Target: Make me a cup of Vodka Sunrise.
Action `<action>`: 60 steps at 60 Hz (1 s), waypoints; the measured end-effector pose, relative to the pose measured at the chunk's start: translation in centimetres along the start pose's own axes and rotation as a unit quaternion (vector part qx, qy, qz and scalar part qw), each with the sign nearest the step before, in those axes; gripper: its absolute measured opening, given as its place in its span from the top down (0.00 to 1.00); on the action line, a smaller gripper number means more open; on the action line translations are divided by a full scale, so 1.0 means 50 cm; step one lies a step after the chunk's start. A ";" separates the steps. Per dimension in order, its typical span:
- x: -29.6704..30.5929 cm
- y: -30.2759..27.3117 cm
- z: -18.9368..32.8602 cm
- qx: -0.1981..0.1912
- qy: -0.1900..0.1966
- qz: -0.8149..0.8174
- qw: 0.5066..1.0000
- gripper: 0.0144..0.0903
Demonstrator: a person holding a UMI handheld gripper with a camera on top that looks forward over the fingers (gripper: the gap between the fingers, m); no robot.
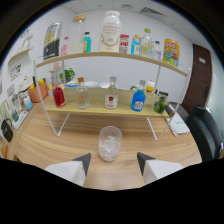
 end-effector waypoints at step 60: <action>-0.350 -0.223 0.076 0.166 -0.062 0.031 0.984 0.06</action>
